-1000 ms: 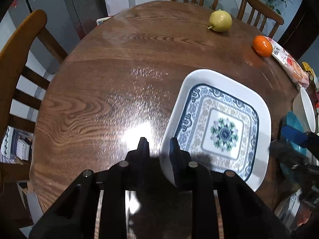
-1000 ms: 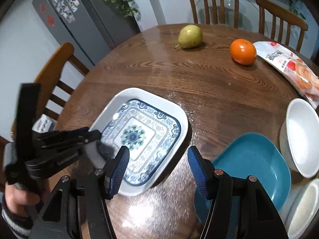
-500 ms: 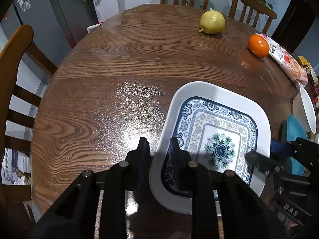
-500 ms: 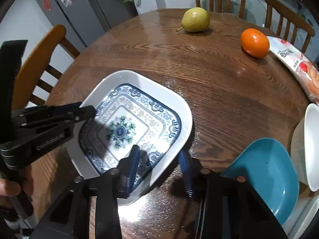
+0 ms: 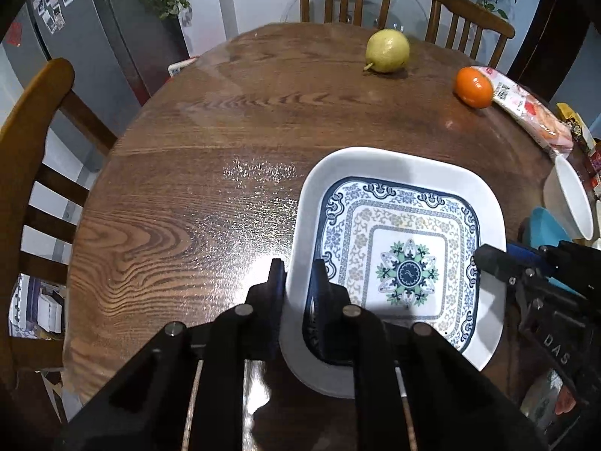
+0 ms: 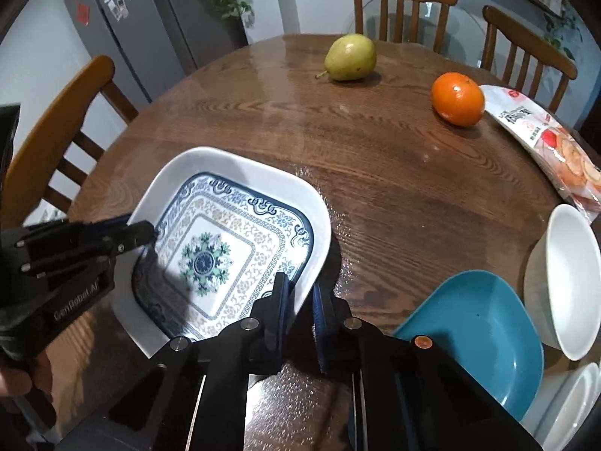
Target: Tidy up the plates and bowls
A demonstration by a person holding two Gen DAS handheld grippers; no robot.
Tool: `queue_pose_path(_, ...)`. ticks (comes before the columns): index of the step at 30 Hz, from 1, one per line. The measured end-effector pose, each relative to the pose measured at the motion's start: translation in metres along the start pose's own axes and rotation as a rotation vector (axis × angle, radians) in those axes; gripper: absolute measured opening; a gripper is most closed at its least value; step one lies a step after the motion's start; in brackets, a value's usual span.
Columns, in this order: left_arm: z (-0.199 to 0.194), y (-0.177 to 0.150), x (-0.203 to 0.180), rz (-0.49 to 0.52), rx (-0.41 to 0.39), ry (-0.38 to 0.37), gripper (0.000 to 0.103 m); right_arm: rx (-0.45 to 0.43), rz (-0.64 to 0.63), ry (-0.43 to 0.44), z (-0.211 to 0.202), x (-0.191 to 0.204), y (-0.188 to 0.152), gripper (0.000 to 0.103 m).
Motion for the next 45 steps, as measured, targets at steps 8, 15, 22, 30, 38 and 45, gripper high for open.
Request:
queue_pose_path(8,-0.049,0.003,-0.017,0.007,-0.089,0.003,0.012,-0.088,0.05,0.02,-0.052,-0.007,0.01,0.011)
queue_pose_path(15,-0.089,-0.007,-0.041,0.019,-0.136,-0.009,0.012,-0.145,0.078,0.019,-0.099,-0.017,0.001,0.01)
queue_pose_path(22,-0.118,-0.026,-0.078,0.039,-0.148,-0.043,0.012,-0.154,0.121,0.014,-0.14,-0.037,-0.032,0.01)
queue_pose_path(30,-0.143,-0.06,-0.124,0.07,-0.134,-0.066,0.012,-0.153,0.159,0.003,-0.187,-0.063,-0.076,0.01)
queue_pose_path(38,-0.142,-0.105,-0.165,0.084,-0.055,-0.101,0.012,-0.095,0.182,-0.029,-0.204,-0.091,-0.121,0.01)
queue_pose_path(45,-0.124,-0.131,-0.192,0.101,0.02,-0.104,0.012,-0.032,0.211,-0.043,-0.194,-0.11,-0.149,0.01)
Point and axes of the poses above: each gripper's, at about its wrist camera, not at the fingertips, and z roughly the way its jaws point, x to its left, y to its top, the point moved 4 cm from there along z, roughly the way its jaws point, and after that the axes turned 13 degrees about -x, right-handed, at the moved point
